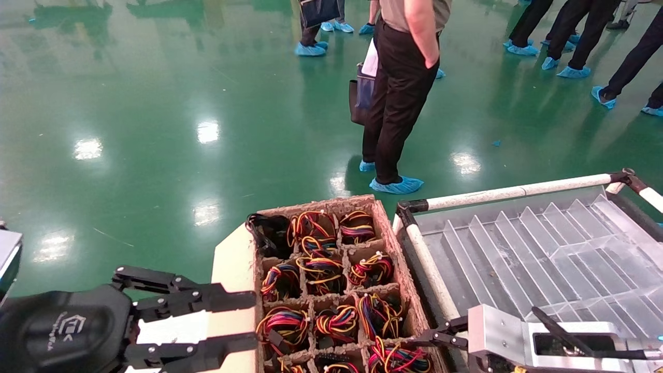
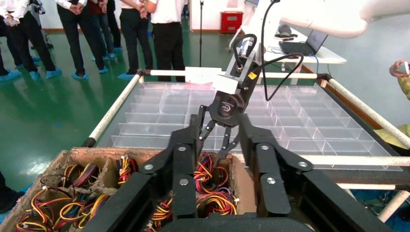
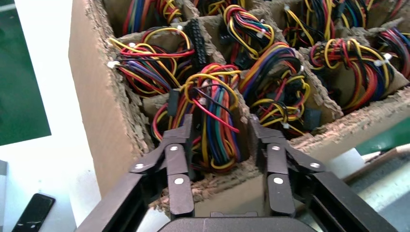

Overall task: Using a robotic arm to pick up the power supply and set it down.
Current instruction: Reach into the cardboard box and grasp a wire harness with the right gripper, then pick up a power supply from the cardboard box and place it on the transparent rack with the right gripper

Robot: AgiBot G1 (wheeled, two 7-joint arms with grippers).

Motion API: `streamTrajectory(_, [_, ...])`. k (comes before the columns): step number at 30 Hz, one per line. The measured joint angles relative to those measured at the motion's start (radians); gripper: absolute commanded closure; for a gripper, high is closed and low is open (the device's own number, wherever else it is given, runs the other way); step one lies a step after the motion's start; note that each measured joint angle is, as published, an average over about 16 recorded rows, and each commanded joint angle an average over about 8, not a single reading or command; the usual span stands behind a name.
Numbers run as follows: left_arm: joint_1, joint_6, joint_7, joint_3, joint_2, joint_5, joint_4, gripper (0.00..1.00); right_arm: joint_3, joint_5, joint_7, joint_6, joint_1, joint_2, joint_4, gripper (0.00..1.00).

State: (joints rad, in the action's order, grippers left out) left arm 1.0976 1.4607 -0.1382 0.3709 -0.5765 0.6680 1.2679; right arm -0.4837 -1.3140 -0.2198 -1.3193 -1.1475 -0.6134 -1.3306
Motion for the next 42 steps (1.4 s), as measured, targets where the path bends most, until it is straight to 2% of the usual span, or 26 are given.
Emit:
streamTrajectory(15, [0.0,0.0,0.0,0.0,0.0,0.0,0.0,0.0,0.025,0.046,0.015,-0.01,0.011,0.03,0.0,1.0])
streamTrajectory(26, [0.0,0.0,0.0,0.0,0.0,0.0,0.0,0.0,0.107,0.216,0.037,-0.044,-0.013,0.06,0.028,1.0])
streamTrajectory(35, [0.0,0.0,0.0,0.0,0.0,0.0,0.0,0.0,0.185,0.353,0.048,-0.075,-0.139,0.053,0.112,1.0])
streamTrajectory(42, [0.0,0.0,0.0,0.0,0.0,0.0,0.0,0.0,0.195,0.349,0.065,-0.097,-0.3,0.01,0.24,1.0])
